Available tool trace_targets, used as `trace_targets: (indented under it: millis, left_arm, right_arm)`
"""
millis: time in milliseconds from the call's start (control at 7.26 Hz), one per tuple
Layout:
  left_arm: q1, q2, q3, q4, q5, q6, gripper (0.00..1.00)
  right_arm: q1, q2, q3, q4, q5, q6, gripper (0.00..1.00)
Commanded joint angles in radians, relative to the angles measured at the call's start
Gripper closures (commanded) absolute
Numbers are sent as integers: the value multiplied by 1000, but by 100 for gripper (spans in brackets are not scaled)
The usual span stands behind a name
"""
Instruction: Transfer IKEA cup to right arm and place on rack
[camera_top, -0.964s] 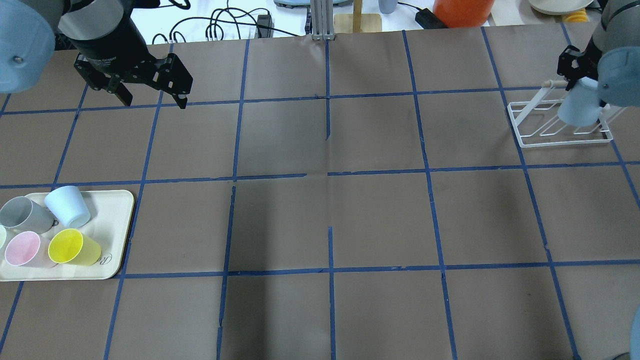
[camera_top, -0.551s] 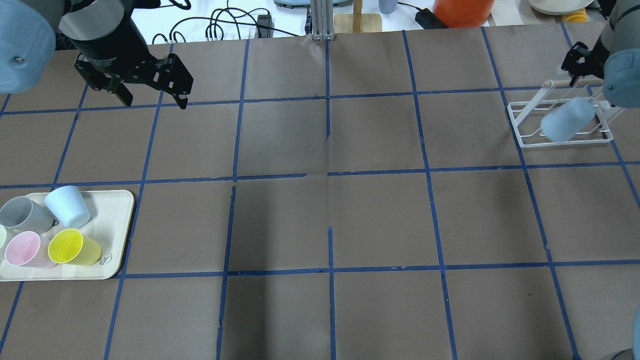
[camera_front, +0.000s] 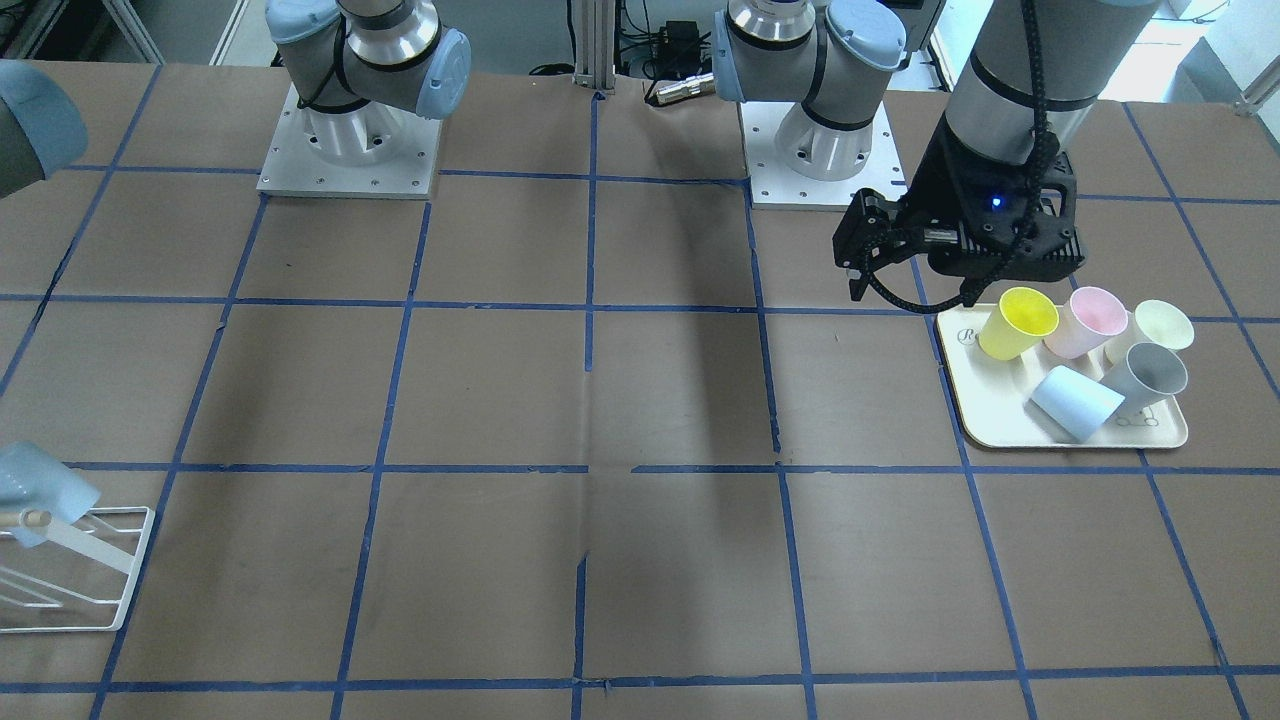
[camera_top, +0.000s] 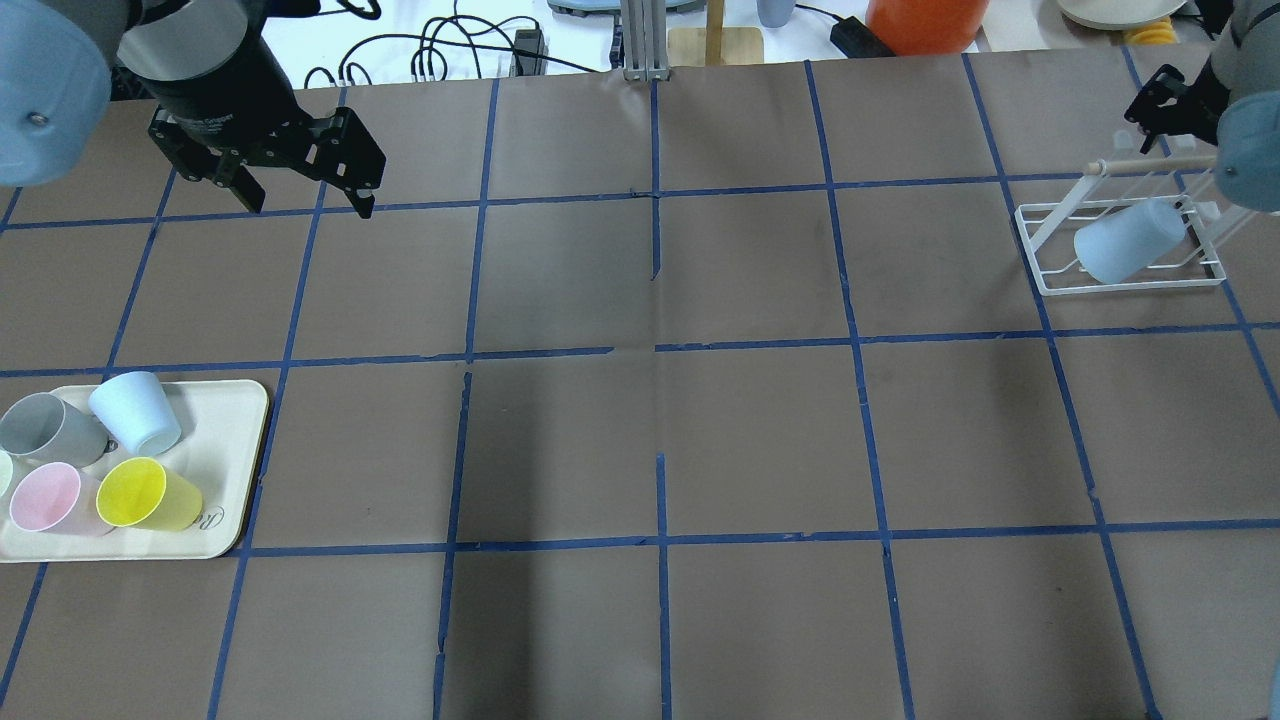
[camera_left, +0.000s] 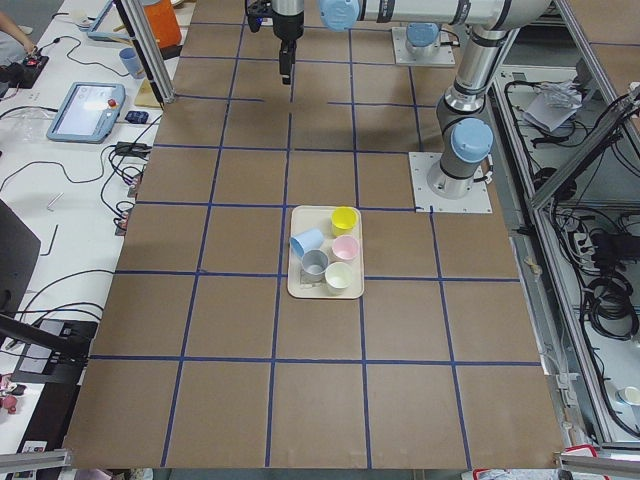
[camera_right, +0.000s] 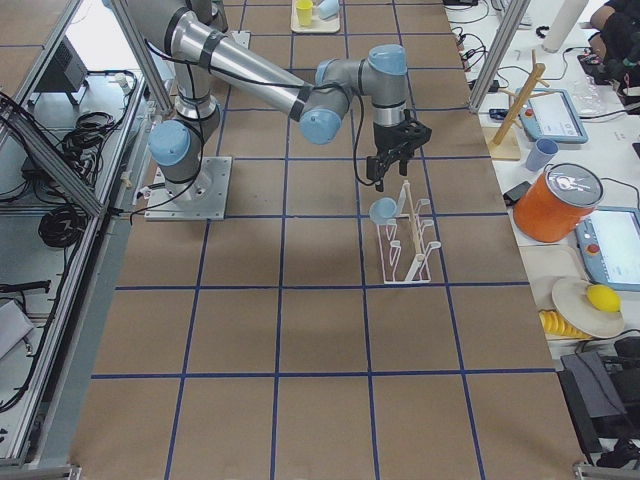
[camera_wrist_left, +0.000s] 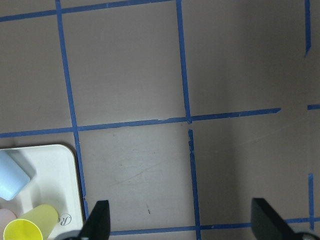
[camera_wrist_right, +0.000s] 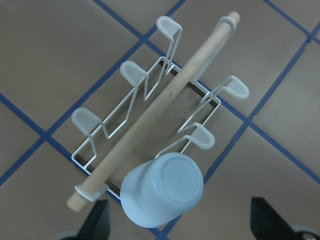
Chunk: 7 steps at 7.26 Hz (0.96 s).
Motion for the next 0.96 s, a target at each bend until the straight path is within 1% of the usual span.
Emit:
trace_targets:
  millis: [0,138,275,413,551,688,826]
  left_arm:
    - [0,0,0,0,0,1,0]
    - [0,1,0,0,0,2,0]
    - [2,3,0,0,0,2,0]
    - [2,3,2,0,-1,2,0]
    - [3,5,2,-2,-1,2,0]
    - [8,5,2,-3,-3,3,0]
    - [17,8,2,-9,-8,2,0]
  right_arm:
    - [10,-117,-12,250,6,-13,0]
    - [28,-163,-23,318,21,-15,0]
    - [74,-182,-22,358,80,-15,0]
    - [115,-200,-23,426,114,-17,0]
    - [151,-218,-22,481,218,-18,0]
    - [195,-222,-13,483,292,-96,0]
    - [247,-234,-9,484,292,-178,0]
